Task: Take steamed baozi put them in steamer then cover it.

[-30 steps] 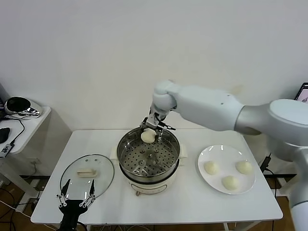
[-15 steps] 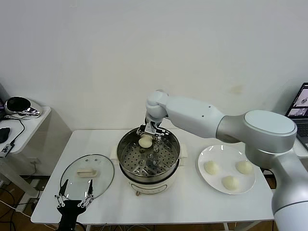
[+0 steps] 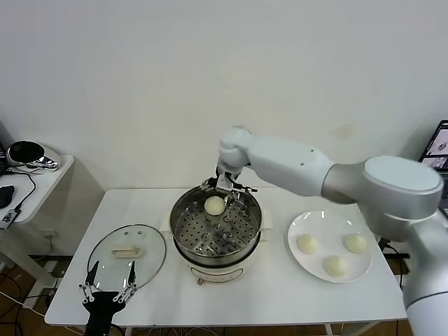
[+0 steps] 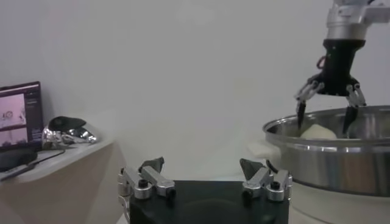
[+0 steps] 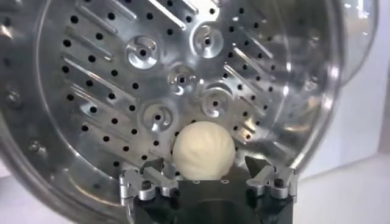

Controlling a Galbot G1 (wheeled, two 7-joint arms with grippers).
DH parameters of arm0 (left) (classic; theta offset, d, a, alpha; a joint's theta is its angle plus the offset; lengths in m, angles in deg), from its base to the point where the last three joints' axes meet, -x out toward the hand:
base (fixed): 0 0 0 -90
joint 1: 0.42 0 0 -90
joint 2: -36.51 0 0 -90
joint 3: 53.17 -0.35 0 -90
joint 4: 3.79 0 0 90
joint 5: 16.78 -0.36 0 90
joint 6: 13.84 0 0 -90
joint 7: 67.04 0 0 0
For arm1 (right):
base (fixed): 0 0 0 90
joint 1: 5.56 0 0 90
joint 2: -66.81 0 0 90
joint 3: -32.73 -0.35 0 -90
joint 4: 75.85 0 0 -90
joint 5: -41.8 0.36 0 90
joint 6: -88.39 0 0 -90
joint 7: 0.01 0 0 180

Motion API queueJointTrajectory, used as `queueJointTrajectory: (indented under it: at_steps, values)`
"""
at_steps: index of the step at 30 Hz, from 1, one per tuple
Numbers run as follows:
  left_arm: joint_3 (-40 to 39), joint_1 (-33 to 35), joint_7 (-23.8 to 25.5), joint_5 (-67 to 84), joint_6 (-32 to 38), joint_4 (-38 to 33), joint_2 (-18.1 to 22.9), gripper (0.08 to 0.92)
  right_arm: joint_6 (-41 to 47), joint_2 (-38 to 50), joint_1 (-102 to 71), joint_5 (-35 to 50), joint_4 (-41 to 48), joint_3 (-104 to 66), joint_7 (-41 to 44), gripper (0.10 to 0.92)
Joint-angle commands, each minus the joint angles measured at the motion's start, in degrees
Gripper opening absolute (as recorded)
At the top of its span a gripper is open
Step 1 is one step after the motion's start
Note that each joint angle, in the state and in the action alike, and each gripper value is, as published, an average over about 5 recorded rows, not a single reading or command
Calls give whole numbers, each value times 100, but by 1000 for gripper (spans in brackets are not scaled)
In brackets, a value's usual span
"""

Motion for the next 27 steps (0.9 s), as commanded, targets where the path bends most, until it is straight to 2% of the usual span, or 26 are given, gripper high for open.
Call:
queueJointTrajectory:
  at_steps: [1, 6, 13, 21, 27]
  values:
    - [22, 78, 42, -12, -133, -198, -82, 823, 2528, 1596, 1218, 1926, -1848, 394, 372, 823]
    - [34, 162, 162, -98, -389, -365, -256, 823, 3659, 3026, 1324, 2026, -2923, 524, 244, 823]
    - [33, 68, 161, -116, -552, -342, -366, 823, 4016, 4514, 508, 1317, -3131, 327, -37, 823]
    - [79, 18, 172, -171, -574, -191, -372, 823, 3906, 4671, -1936, 487, -2646, -1233, -46, 823]
    - [101, 13, 181, -193, -564, -69, -353, 823, 3756, 4367, -2687, 51, -2205, -1663, -12, 823]
